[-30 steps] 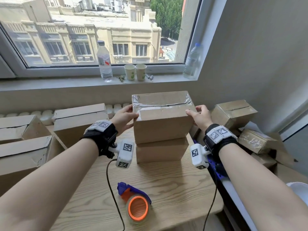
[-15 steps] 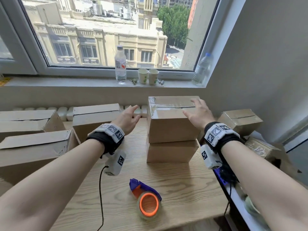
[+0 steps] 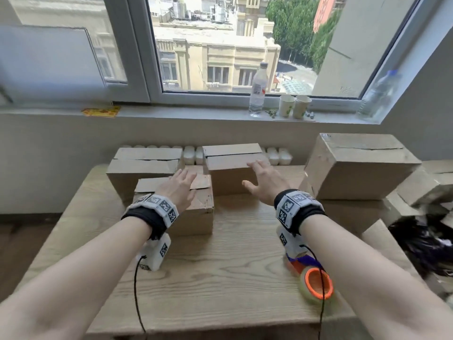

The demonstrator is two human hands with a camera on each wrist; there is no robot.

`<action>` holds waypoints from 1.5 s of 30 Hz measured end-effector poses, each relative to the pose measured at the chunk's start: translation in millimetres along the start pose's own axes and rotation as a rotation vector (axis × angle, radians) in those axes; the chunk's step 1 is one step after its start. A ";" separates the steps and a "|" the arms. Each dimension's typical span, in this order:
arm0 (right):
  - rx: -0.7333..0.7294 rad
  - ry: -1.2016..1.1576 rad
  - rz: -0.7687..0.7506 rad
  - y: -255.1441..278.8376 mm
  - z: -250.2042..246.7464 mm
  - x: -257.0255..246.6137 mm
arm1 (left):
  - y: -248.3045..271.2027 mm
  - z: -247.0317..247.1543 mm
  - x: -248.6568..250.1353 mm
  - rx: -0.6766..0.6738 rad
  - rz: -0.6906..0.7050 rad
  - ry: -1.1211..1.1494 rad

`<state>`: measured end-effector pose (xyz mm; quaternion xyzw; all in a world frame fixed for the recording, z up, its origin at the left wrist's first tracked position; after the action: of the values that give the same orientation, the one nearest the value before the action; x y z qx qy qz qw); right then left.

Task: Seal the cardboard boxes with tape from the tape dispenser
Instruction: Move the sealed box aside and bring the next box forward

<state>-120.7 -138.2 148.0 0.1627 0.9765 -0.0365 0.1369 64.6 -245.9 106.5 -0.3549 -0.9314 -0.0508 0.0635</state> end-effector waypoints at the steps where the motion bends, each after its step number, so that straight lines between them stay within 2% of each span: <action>1: -0.030 -0.010 0.004 -2.1 13.3 -13.7 | 8.5 3.1 -16.9 -0.016 -0.015 0.007; 9: -0.240 -0.022 0.007 -22.1 106.5 -74.0 | 41.6 45.9 -118.0 -0.133 -0.108 0.017; 14: -0.297 -0.075 0.025 -31.2 151.1 -78.1 | 40.9 68.2 -144.3 -0.127 -0.126 0.074; 18: -0.304 -0.116 0.012 -31.0 166.3 -76.7 | 38.6 81.3 -145.2 -0.126 -0.160 0.186; 22: -0.269 -0.135 0.031 -25.1 171.2 -69.7 | 41.5 84.0 -136.8 -0.072 -0.159 0.231; 25: -0.235 -0.148 0.056 -15.8 167.6 -55.7 | 46.1 82.2 -122.8 -0.085 -0.126 0.212; 38: -0.176 -0.161 0.211 74.9 131.4 57.7 | 63.9 99.0 8.3 -0.137 0.076 0.202; 42: -0.159 -0.140 0.184 92.9 121.4 75.0 | 62.7 95.0 31.4 -0.099 0.084 0.086; 45: -0.128 -0.151 0.273 109.3 116.7 98.4 | 55.4 86.9 47.1 -0.030 0.141 -0.072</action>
<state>-144.6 -18.2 5.6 0.2815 0.9326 0.0325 0.2237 59.6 -161.8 30.7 -0.4223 -0.9048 -0.0476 0.0279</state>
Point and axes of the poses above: each hand's wrist, its own y-axis away from the middle knuckle, its own z-axis out of the palm, x = y × z, the point moved 7 cm from there along -y, towards the middle knuckle, and after that the axes turned 1 degree about x, right-handed, at the moved point
